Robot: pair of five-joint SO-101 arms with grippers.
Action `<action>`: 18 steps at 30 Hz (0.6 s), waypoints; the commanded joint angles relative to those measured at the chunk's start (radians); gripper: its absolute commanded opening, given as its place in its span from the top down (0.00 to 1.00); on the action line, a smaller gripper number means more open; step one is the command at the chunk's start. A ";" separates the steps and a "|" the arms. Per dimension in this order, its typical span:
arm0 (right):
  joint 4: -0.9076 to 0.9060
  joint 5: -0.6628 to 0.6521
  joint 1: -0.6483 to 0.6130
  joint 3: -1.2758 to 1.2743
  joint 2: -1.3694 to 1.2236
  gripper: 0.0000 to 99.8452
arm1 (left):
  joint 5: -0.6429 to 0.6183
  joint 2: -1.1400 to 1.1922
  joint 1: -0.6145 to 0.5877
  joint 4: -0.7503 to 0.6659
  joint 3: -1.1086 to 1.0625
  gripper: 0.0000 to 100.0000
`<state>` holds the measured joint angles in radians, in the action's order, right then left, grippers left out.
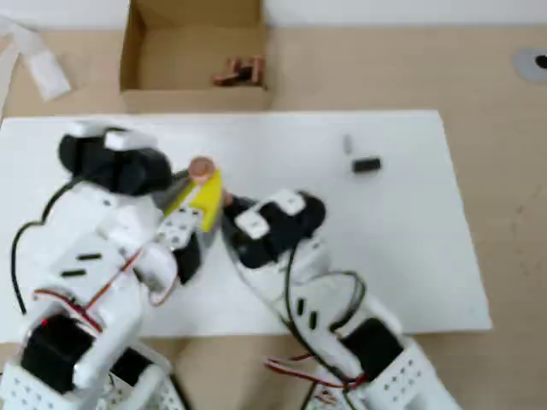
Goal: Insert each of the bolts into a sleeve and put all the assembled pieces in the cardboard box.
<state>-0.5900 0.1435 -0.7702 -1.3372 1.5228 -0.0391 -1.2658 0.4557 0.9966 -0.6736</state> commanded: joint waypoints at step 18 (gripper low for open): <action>0.026 0.008 -0.012 0.012 0.022 0.99 | -0.003 -0.007 0.002 0.006 -0.061 0.99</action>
<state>-0.5900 0.1435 -0.7748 -1.3372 1.5213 -0.0407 -1.2658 0.4572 0.9766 -0.7442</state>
